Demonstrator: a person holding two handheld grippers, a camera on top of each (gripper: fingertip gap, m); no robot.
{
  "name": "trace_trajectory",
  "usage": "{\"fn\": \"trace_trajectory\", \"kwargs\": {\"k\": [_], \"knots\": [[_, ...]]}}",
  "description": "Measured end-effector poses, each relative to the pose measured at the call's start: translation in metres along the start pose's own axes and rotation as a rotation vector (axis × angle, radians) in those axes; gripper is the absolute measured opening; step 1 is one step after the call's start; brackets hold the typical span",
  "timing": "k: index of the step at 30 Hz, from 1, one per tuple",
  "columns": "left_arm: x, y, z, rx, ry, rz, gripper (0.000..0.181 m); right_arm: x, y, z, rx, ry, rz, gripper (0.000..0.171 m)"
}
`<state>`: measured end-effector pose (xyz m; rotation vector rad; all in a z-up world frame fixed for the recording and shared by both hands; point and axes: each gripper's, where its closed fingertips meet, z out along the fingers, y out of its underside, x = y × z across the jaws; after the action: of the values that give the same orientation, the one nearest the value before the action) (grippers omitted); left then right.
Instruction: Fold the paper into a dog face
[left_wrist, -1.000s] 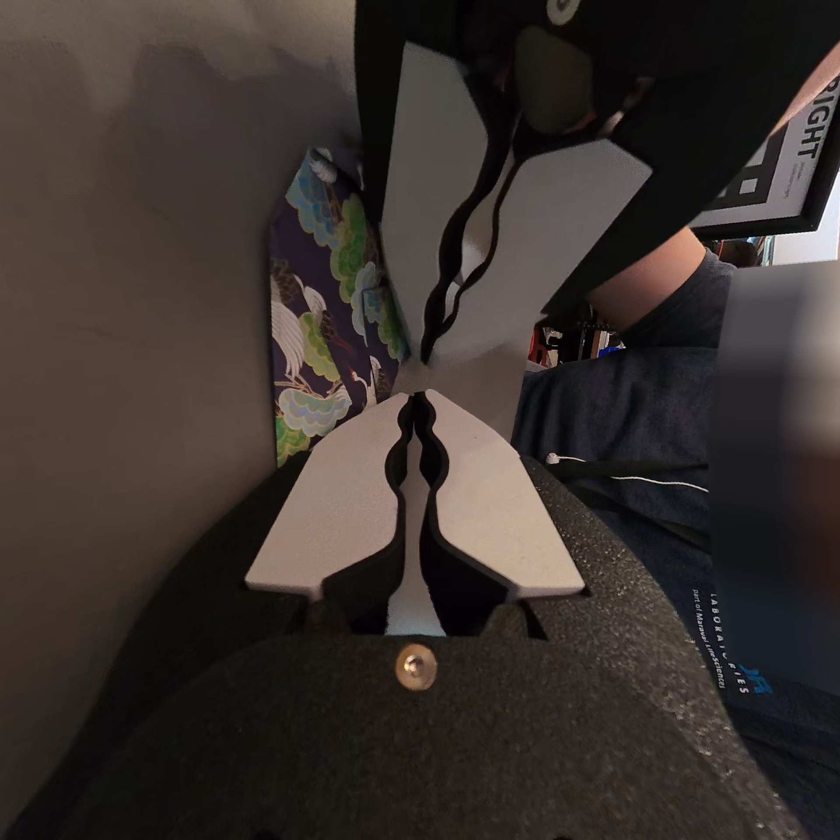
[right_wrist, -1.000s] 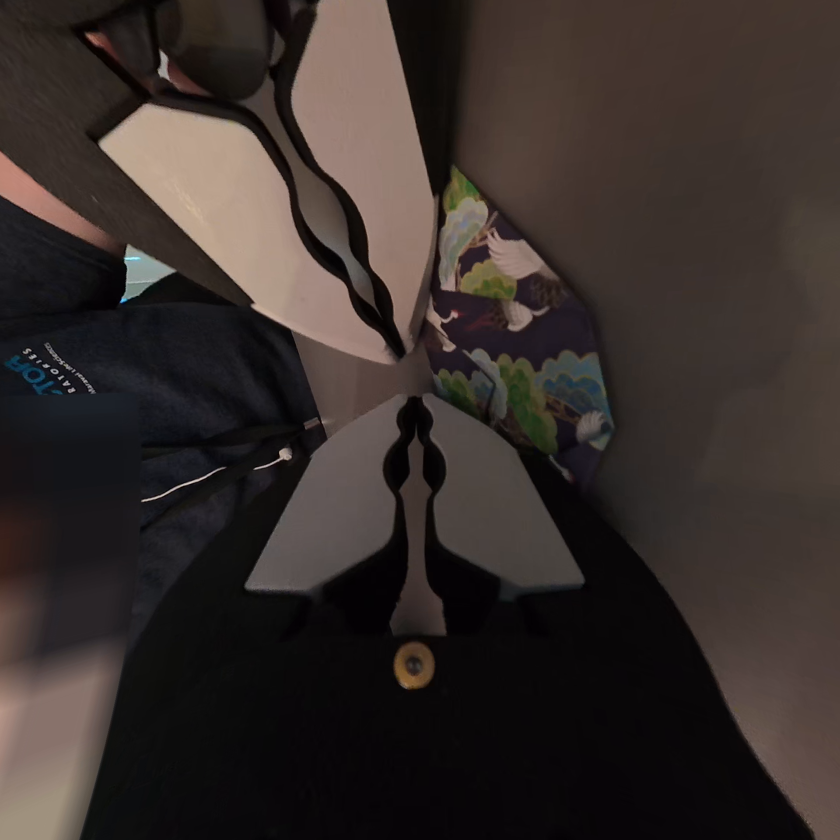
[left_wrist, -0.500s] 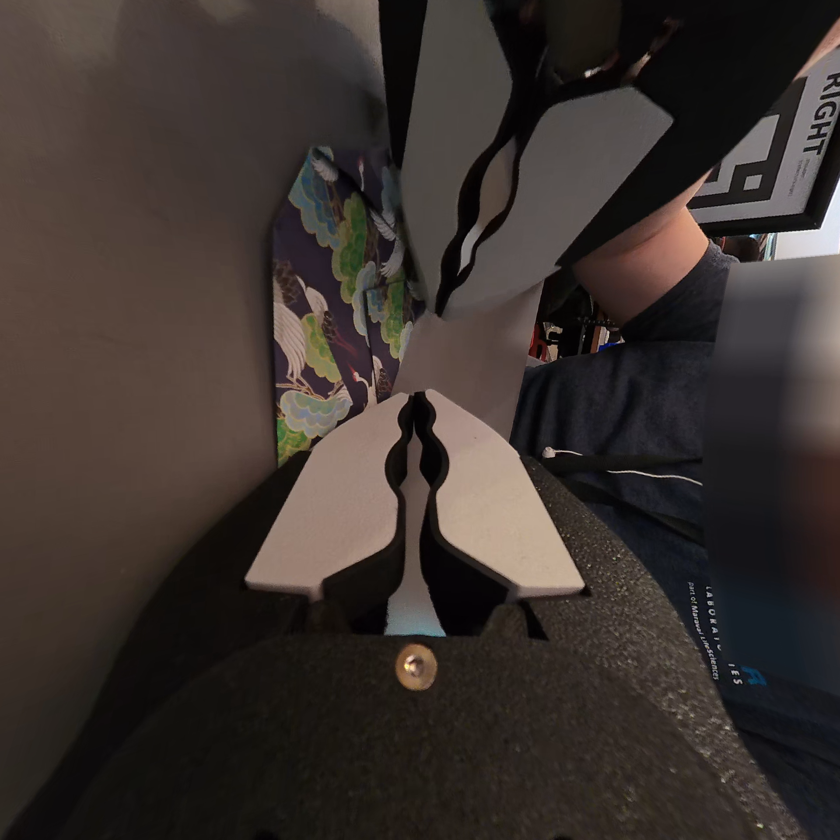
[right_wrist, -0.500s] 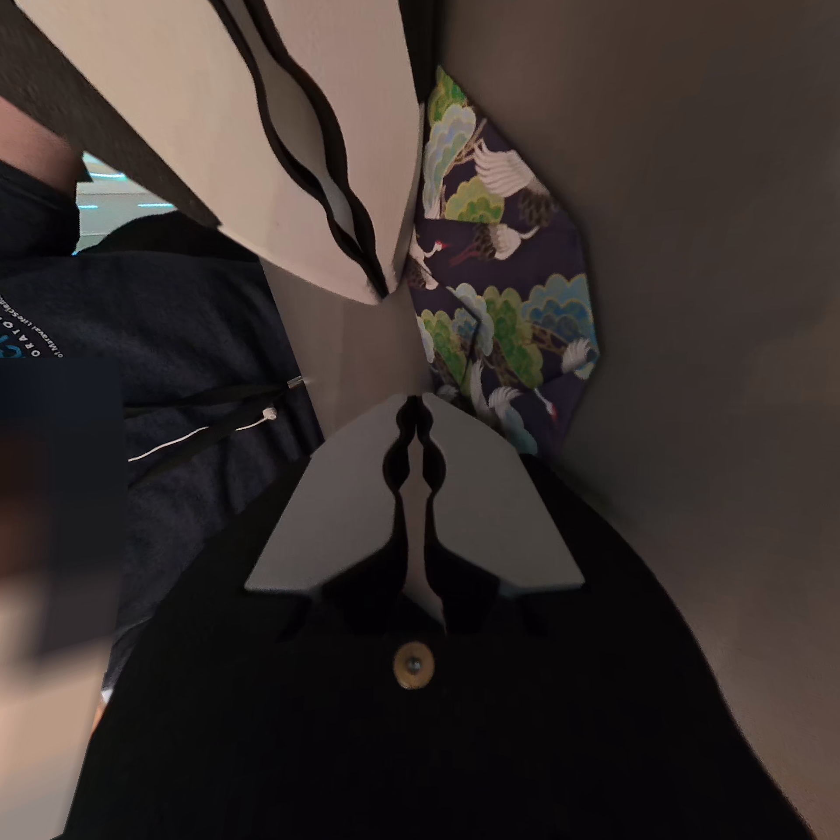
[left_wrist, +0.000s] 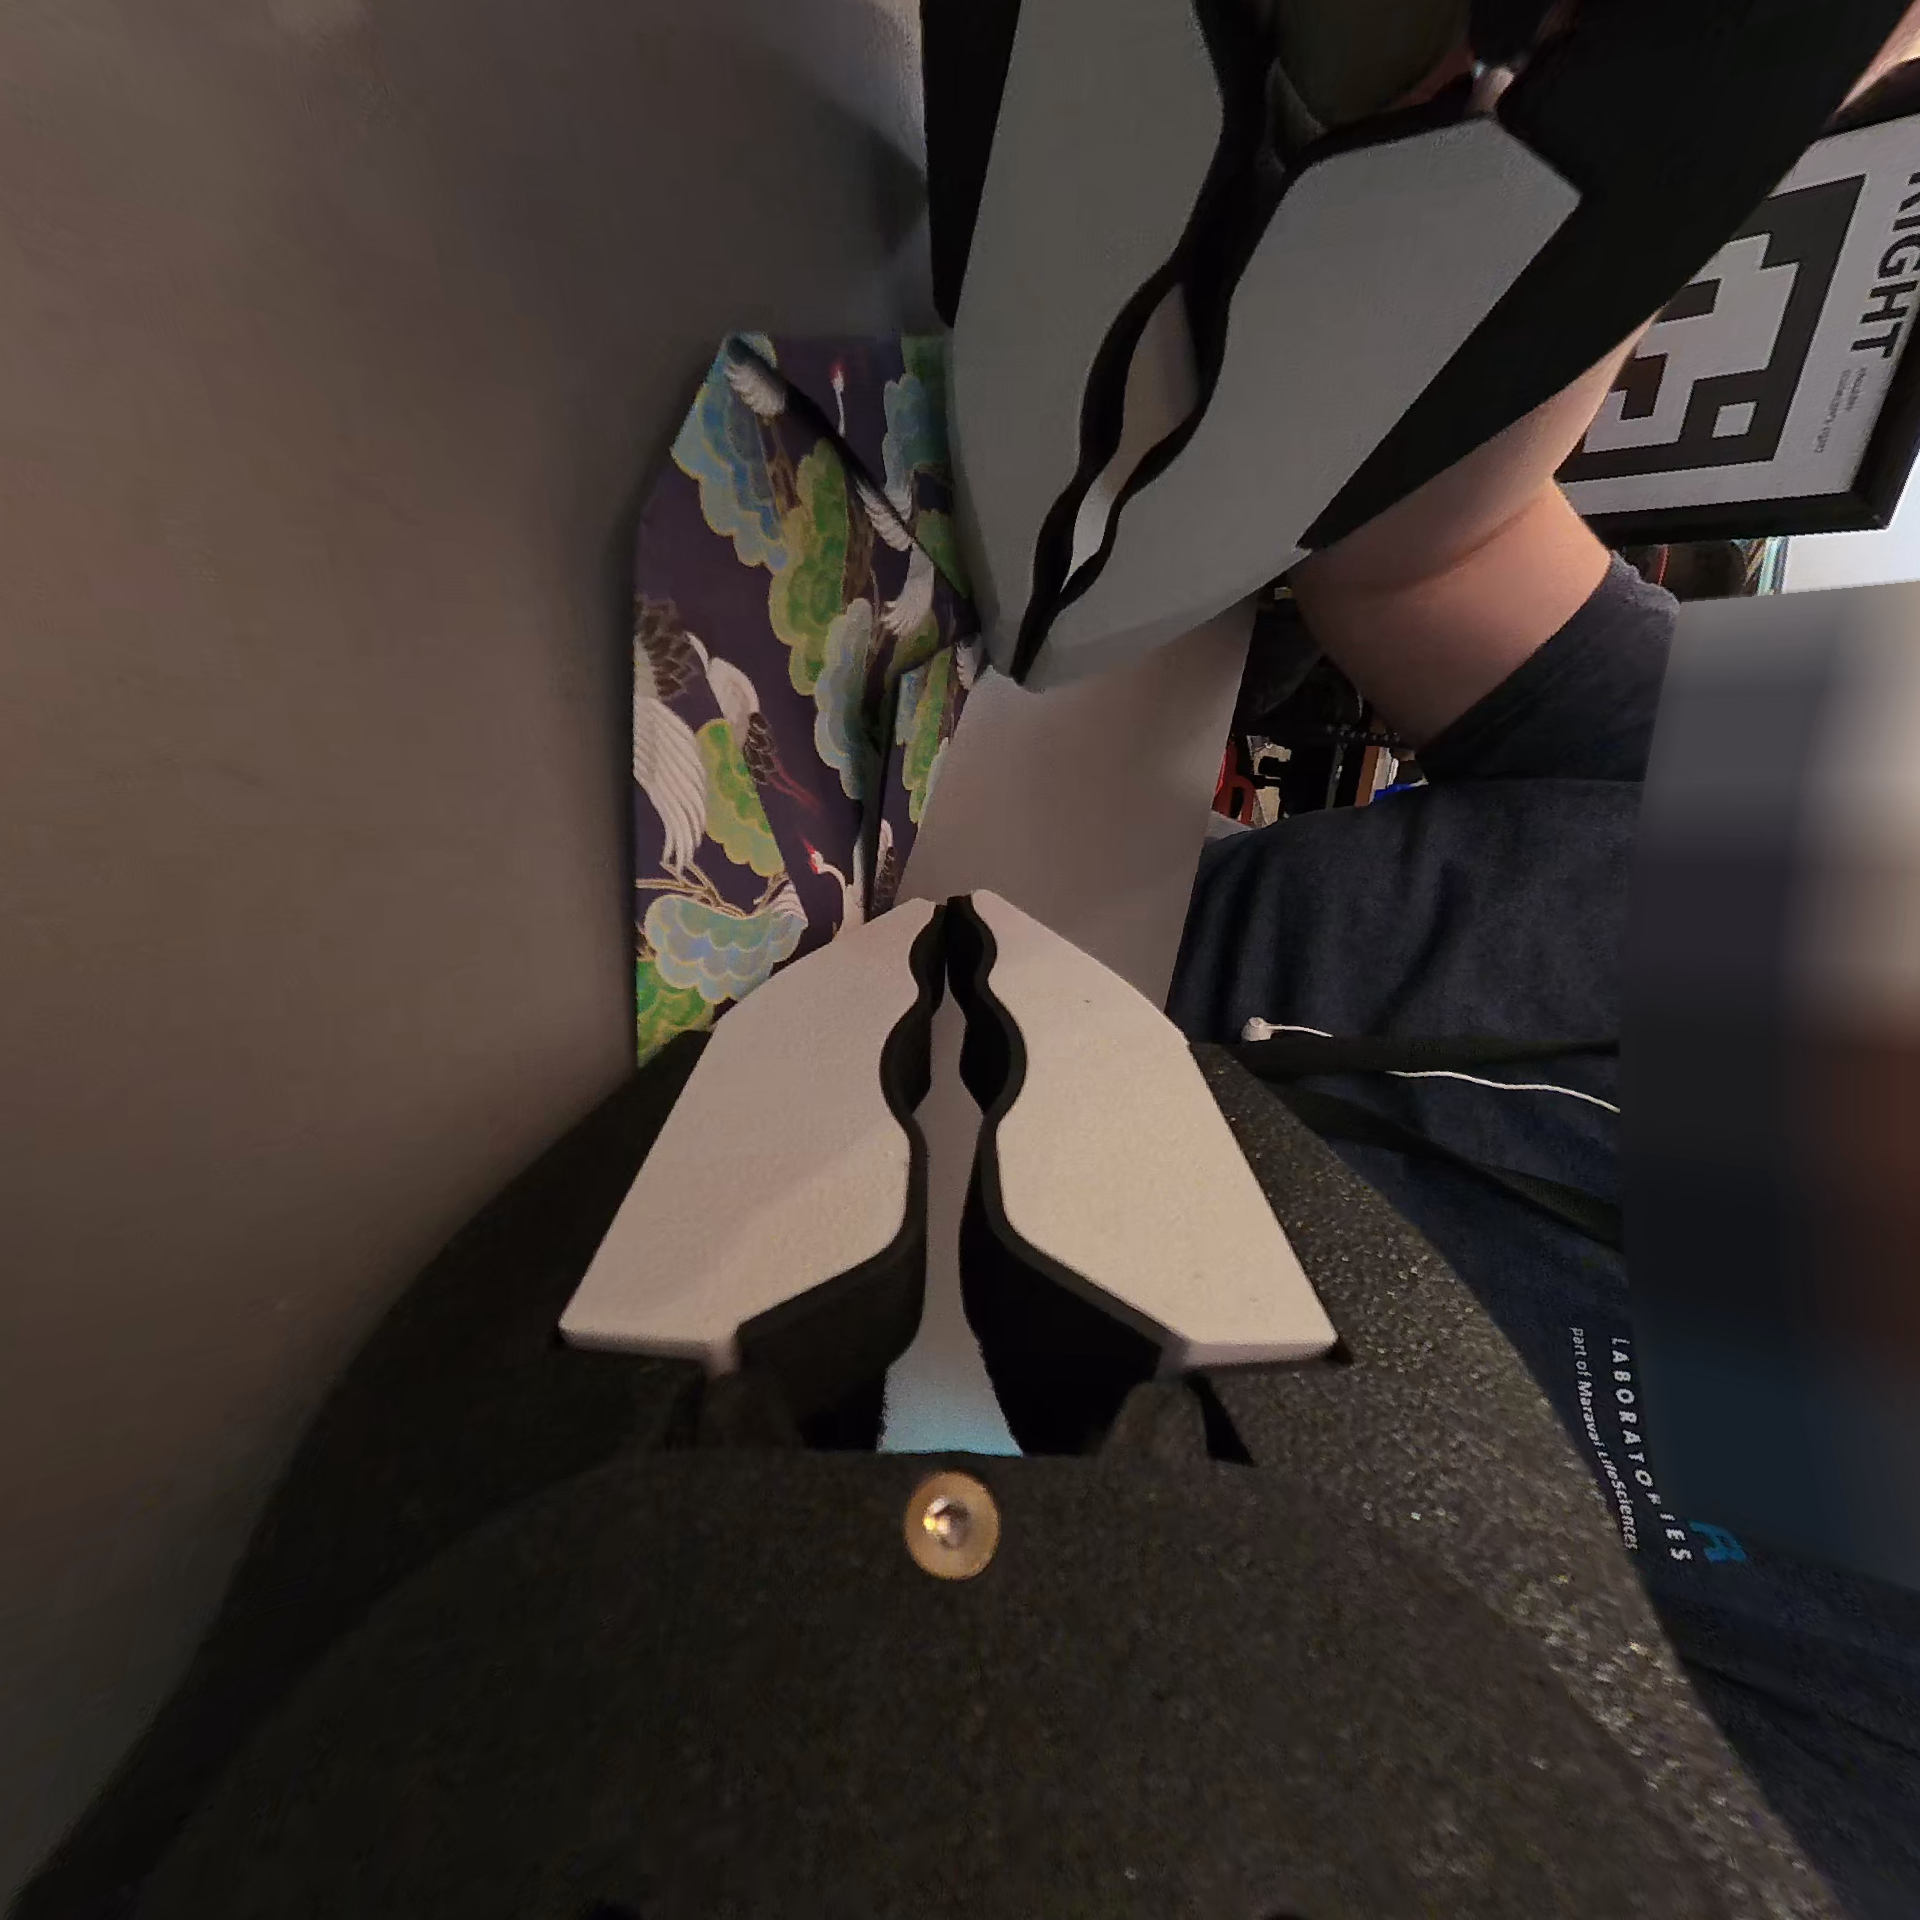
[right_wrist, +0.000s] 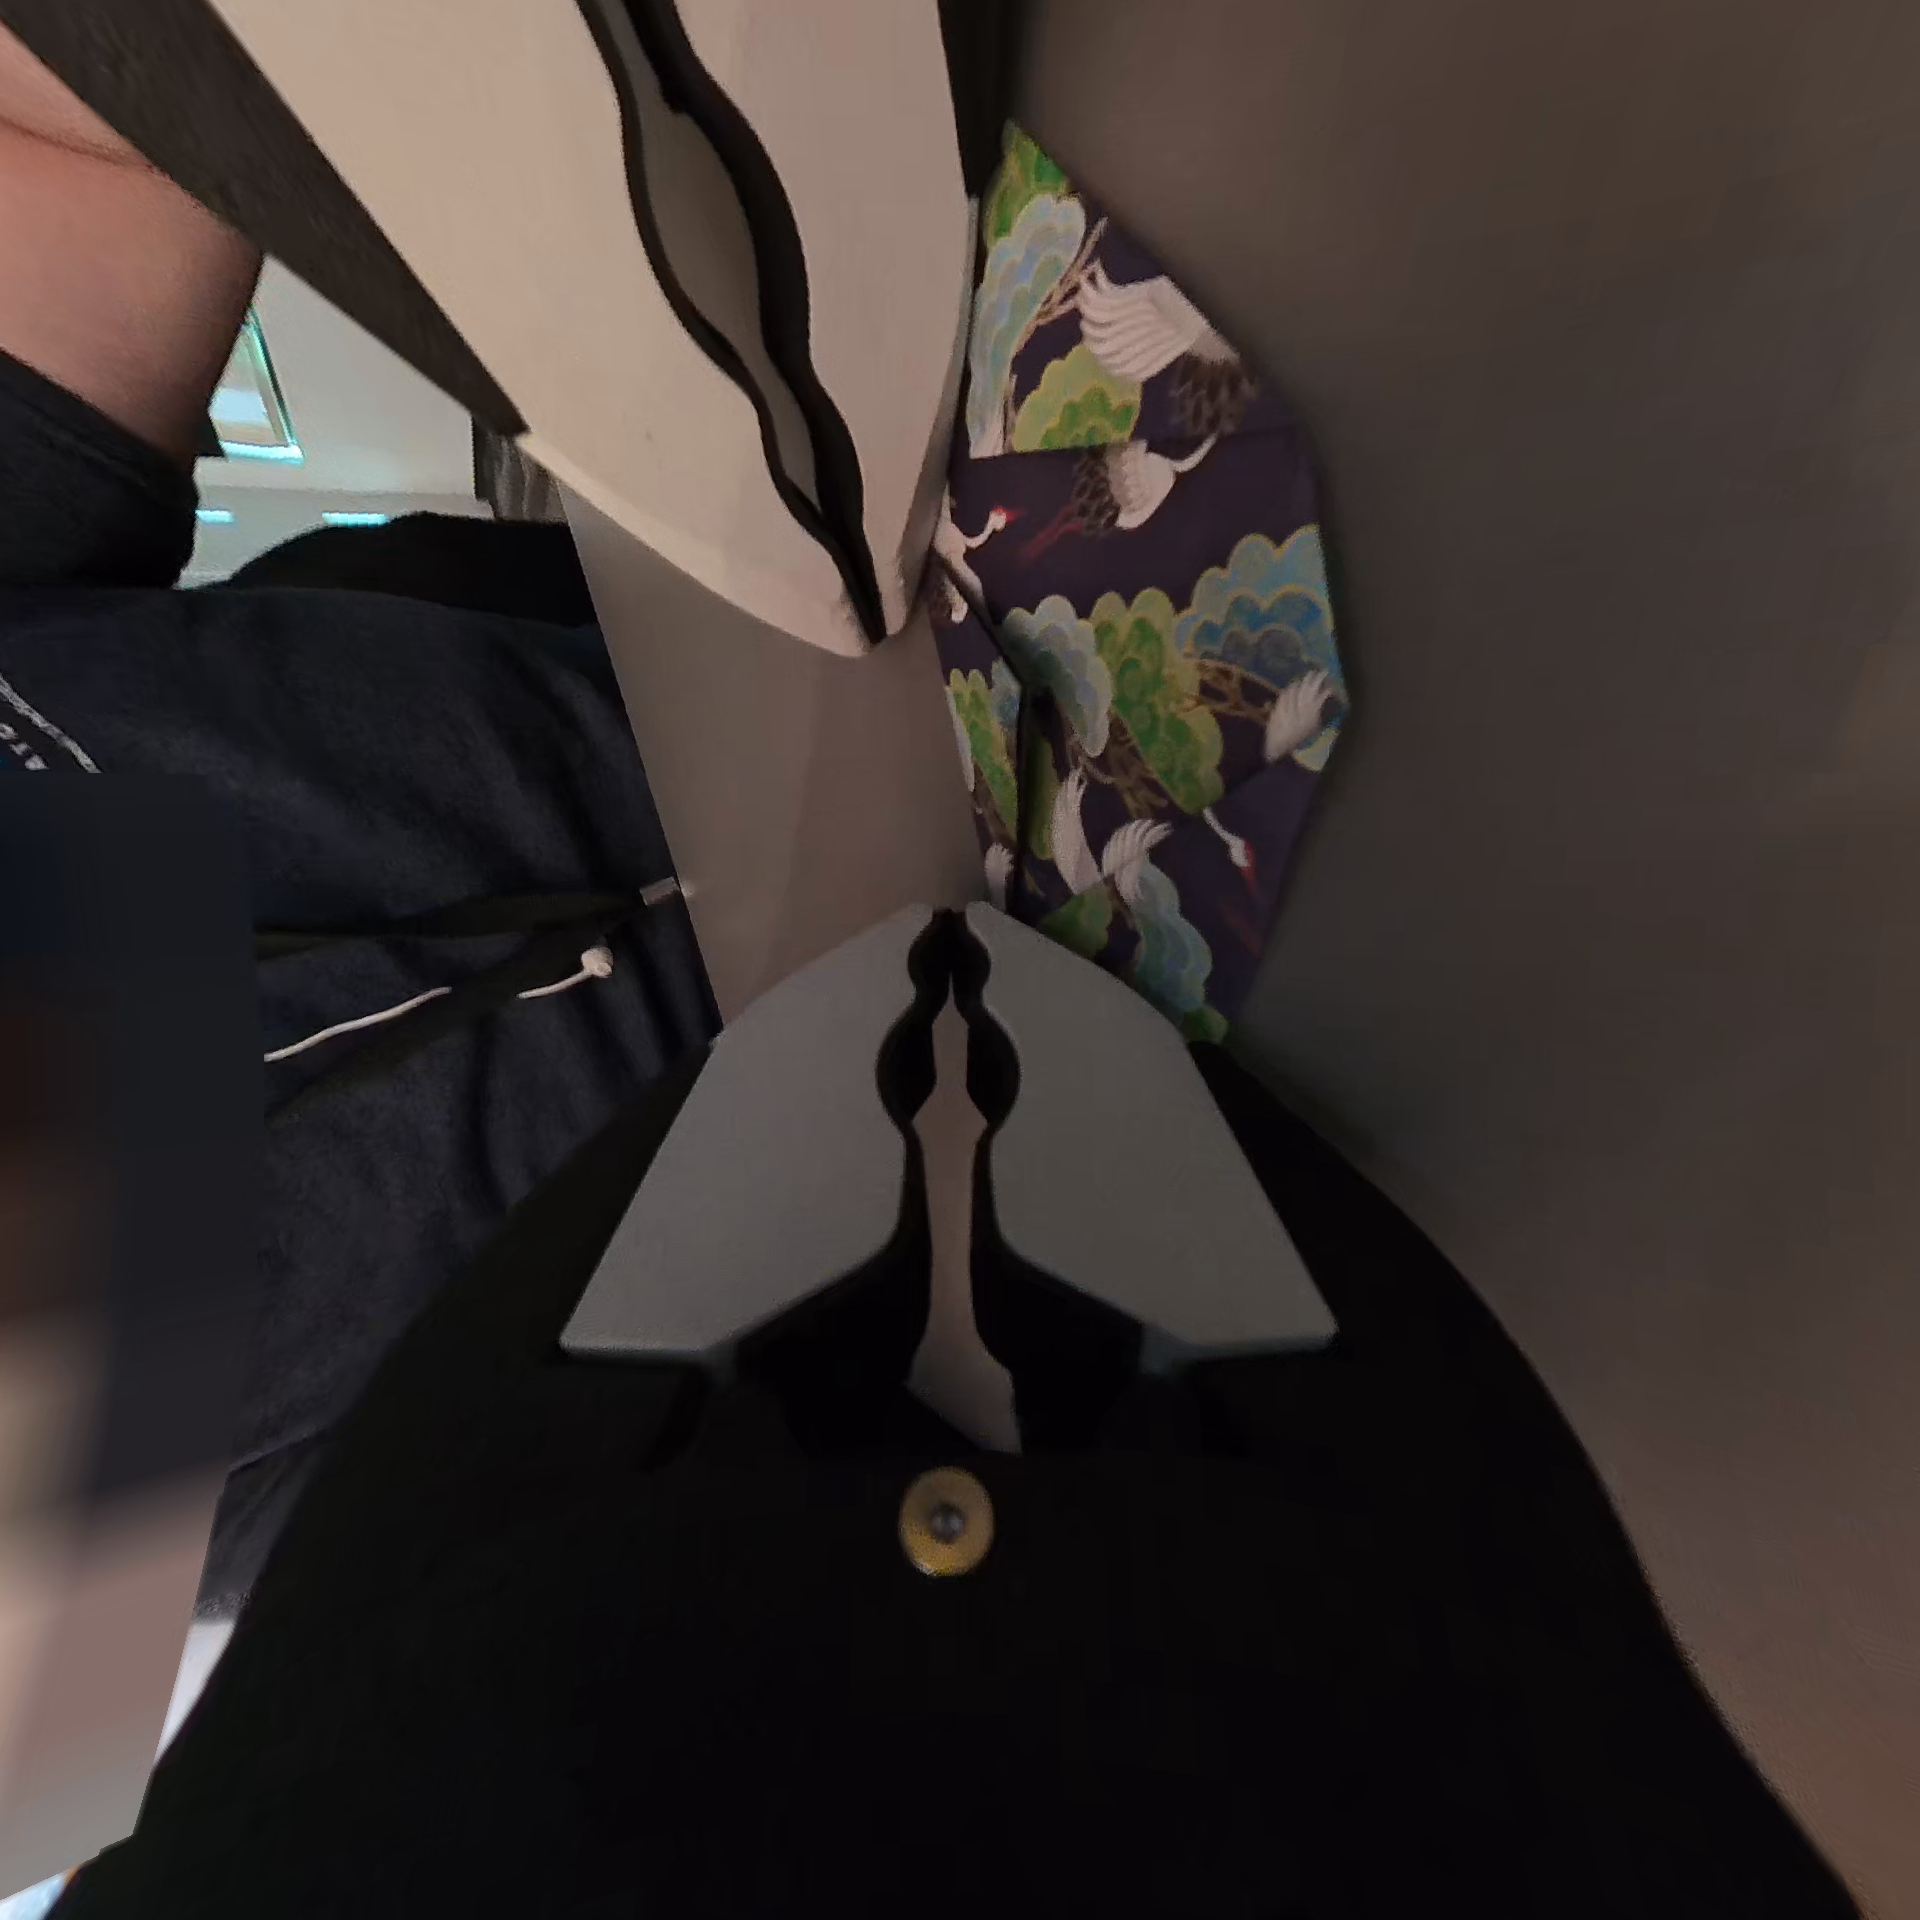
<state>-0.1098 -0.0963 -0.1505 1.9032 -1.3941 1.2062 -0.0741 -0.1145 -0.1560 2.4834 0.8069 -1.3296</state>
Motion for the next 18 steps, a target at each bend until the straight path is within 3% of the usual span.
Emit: {"fn": "trace_trajectory", "kwargs": {"k": [1, 4, 11, 18], "knots": [[0.0, 0.0, 0.0, -0.001, 0.0, -0.001, 0.0, -0.001, -0.005, -0.001, 0.037, -0.012, 0.011, 0.001], [0.0, 0.0, 0.0, -0.004, -0.003, -0.001, 0.0, -0.004, -0.023, -0.004, 0.14, -0.033, 0.034, 0.001], [0.0, 0.0, 0.0, -0.005, -0.009, 0.004, 0.0, -0.006, -0.024, 0.01, 0.096, -0.011, 0.031, 0.001], [0.0, 0.001, 0.001, -0.021, -0.028, 0.027, 0.0, -0.001, -0.038, 0.003, 0.186, -0.034, 0.074, 0.001]]}}
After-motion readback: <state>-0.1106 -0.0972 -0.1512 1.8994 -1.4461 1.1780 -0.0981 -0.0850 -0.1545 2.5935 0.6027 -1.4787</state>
